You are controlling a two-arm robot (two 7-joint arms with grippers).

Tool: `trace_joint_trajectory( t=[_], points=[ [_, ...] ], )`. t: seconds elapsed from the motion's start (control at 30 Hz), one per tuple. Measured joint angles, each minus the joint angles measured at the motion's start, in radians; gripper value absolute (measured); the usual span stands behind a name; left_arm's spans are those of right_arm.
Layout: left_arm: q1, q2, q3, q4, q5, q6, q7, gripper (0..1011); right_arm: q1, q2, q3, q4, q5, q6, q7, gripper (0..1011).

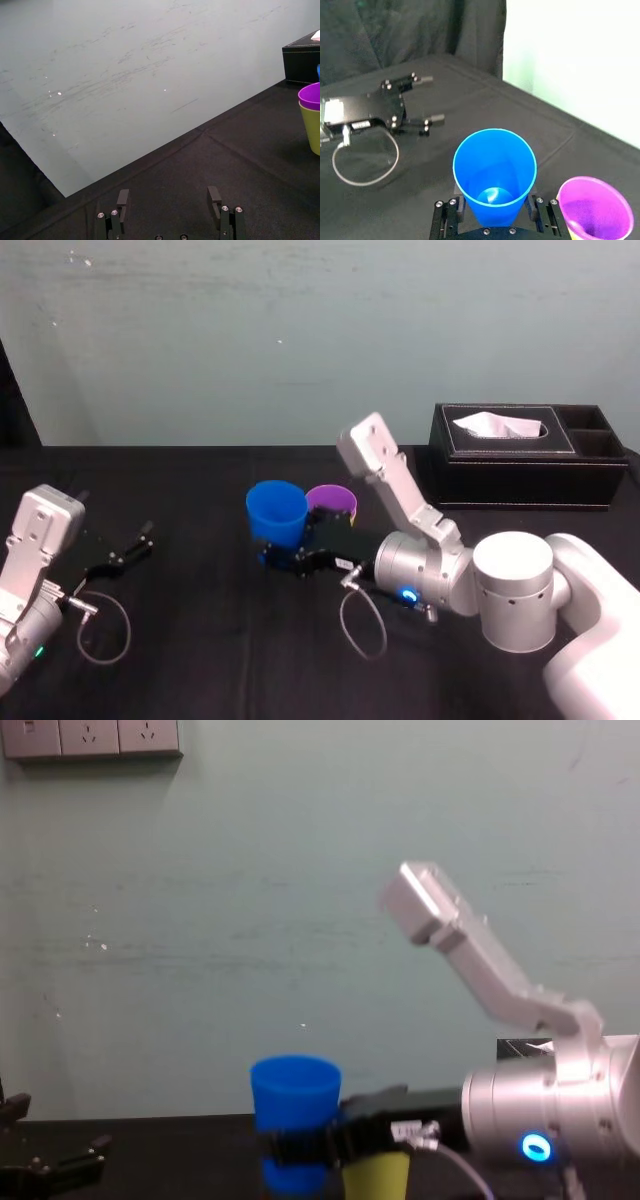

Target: Stack the three plastic cups sequentially using one hand.

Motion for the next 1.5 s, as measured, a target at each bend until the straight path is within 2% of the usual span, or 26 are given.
trace_joint_trajectory(
  t=[0.23, 0.53, 0.83, 1.2, 1.5],
  points=[
    [0.0, 0.0, 0.0, 0.0, 0.0, 0.0, 0.0, 1000, 0.015, 0.009, 0.018, -0.043, 0.024, 0.026, -0.009, 705],
    [0.0, 0.0, 0.0, 0.0, 0.0, 0.0, 0.0, 1000, 0.049, 0.02, 0.034, -0.051, 0.04, 0.044, -0.029, 705],
    [0.0, 0.0, 0.0, 0.0, 0.0, 0.0, 0.0, 1000, 0.09, 0.028, 0.048, -0.013, 0.055, 0.058, -0.037, 705],
    [0.0, 0.0, 0.0, 0.0, 0.0, 0.0, 0.0, 1000, 0.107, 0.032, 0.062, 0.039, 0.071, 0.061, -0.047, 705],
    [0.0, 0.0, 0.0, 0.0, 0.0, 0.0, 0.0, 1000, 0.112, 0.029, 0.058, 0.069, 0.075, 0.054, -0.048, 705]
  ],
)
